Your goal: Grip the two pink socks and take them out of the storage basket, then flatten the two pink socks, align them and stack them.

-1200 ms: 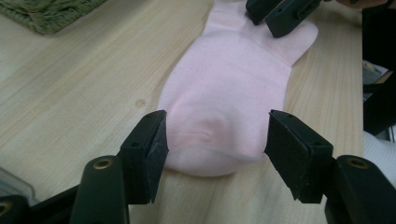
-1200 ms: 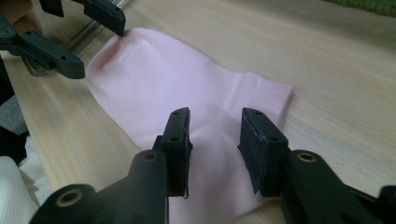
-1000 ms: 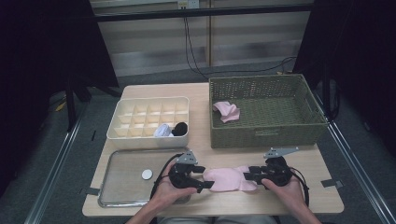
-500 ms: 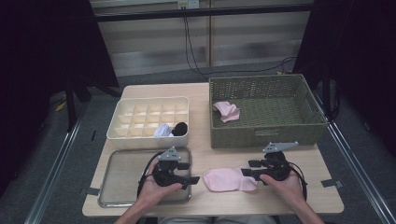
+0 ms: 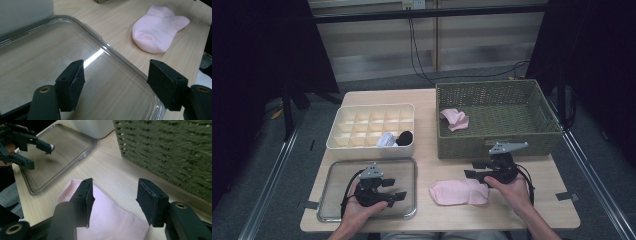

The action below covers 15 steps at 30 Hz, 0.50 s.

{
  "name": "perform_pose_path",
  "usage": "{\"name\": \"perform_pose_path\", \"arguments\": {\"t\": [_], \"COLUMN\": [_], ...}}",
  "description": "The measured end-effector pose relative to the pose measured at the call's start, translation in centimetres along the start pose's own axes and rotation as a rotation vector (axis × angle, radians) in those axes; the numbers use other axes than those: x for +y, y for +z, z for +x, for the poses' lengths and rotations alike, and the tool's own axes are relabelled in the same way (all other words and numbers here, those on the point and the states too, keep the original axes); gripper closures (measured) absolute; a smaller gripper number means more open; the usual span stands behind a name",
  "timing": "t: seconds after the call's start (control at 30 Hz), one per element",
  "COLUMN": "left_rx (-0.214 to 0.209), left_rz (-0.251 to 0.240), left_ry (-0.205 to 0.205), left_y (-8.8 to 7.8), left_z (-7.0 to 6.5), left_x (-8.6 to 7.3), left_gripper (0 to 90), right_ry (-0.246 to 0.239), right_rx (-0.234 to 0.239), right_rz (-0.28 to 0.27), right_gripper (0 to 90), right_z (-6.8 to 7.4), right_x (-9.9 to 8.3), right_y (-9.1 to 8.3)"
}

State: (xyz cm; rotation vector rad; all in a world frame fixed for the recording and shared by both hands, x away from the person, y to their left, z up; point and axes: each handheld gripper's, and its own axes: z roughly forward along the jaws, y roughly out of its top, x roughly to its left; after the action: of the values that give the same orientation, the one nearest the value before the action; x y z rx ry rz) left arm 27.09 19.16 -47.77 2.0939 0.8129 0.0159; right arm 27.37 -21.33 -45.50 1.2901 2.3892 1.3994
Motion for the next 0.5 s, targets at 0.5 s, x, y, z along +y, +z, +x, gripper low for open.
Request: {"name": "perform_pose_path", "arguments": {"t": [0.5], "left_rx": [0.048], "left_rz": [-0.060], "left_ry": [-0.015], "left_y": [-1.8], "left_z": [0.8], "left_x": [-0.4], "left_gripper": [29.4], "right_ry": [-0.022], "right_rx": [0.012], "right_rz": [-0.045], "right_gripper": [50.5], "right_z": [0.1], "right_x": [3.7], "right_y": [-1.6]}}
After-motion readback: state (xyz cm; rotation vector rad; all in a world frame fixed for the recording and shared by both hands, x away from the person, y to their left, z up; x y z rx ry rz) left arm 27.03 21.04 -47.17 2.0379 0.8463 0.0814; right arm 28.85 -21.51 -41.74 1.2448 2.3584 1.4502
